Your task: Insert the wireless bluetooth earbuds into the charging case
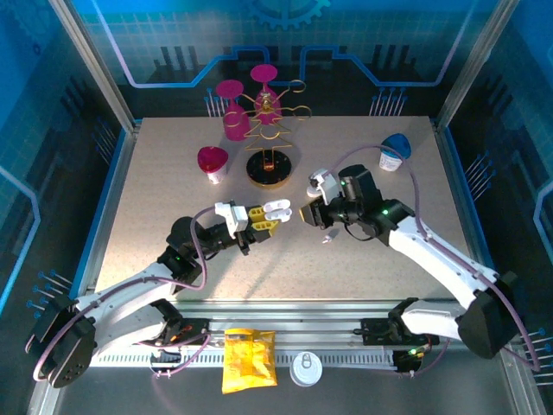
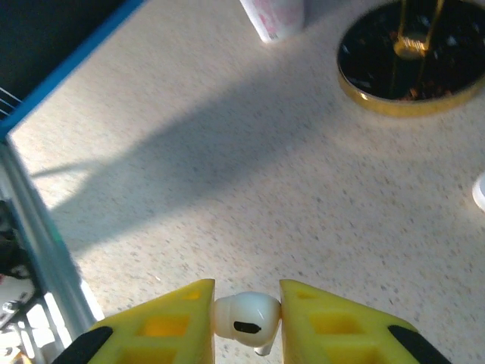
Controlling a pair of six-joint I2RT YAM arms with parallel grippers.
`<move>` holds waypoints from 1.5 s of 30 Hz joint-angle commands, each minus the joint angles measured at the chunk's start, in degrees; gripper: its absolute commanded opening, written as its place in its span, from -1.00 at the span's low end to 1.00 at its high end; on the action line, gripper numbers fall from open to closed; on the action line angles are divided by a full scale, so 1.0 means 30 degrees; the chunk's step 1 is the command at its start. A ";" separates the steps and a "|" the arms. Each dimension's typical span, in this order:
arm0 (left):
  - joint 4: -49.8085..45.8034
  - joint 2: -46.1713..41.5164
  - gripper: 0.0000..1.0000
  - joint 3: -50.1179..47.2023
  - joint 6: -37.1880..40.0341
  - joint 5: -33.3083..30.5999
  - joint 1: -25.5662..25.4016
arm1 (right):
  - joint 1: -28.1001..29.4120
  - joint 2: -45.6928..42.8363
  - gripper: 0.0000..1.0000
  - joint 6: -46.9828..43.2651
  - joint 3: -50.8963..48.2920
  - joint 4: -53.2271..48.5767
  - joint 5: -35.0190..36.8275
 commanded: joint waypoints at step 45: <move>0.2123 0.1557 -0.64 0.0387 -0.0693 -0.0924 0.0434 | 0.3001 -0.2150 -0.52 -0.1899 0.1885 0.2233 -0.0155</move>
